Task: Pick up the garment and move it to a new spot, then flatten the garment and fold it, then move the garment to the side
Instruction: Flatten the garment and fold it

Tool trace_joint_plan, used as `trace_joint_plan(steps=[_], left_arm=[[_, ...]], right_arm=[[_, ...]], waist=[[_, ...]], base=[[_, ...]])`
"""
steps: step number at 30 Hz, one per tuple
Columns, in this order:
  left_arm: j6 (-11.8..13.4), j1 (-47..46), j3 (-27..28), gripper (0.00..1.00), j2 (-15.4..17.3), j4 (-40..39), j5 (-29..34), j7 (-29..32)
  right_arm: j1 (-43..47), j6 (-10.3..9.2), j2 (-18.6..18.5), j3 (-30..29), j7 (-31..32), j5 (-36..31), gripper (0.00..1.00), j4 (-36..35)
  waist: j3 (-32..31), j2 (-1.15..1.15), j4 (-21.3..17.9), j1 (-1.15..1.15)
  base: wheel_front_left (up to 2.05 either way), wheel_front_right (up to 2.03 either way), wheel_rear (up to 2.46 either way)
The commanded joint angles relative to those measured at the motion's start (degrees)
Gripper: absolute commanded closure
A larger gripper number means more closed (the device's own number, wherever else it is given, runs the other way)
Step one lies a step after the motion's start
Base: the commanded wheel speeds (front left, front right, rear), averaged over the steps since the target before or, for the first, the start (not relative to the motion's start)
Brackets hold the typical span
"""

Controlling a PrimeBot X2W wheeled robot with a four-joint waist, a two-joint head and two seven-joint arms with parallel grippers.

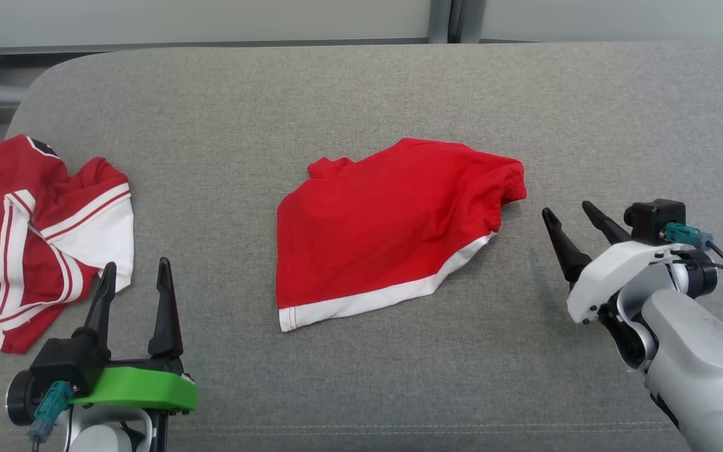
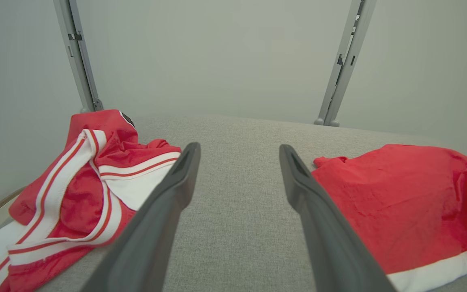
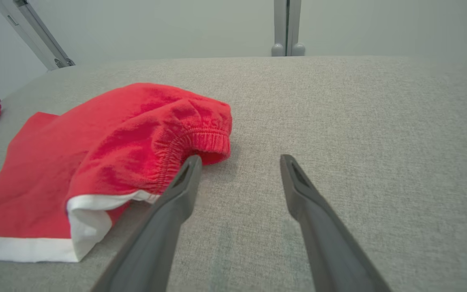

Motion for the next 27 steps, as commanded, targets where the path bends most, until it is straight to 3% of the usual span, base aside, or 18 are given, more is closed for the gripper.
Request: trace_joint_plan(steps=[1, 8, 17, 27], left_arm=[[0.0, 0.6, 0.1, 0.00, 0.1, -0.4, 0.2, -0.1], [-0.1, 1.4, 0.9, 0.00, 0.1, -1.1, 0.4, -0.1], [0.5, 4.0, 3.5, 0.00, 0.1, -2.9, 1.0, -0.1], [0.2, 7.5, 6.6, 0.00, 1.4, -3.3, 4.0, -0.1]], right_arm=[[1.3, -0.06, -0.2, -0.6, -0.4, 0.1, 0.00, -0.6], [5.9, -0.06, 0.8, -6.3, -1.9, -3.1, 0.00, -5.3], [15.2, -0.06, 5.7, -20.9, -2.0, -14.4, 0.00, -16.6], [21.8, -0.06, 9.4, -27.3, -2.1, -21.3, 0.00, -21.4]], waist=[[-0.3, 0.00, -0.5, 0.00], [-1.3, 0.00, -1.9, 0.00], [-3.8, 0.00, -3.4, 0.00], [-7.2, 0.00, -4.5, 0.00]], base=[[0.00, 0.00, 0.00], [0.00, 0.00, 0.00], [0.00, 0.00, 0.00], [0.00, 0.00, 0.00]])
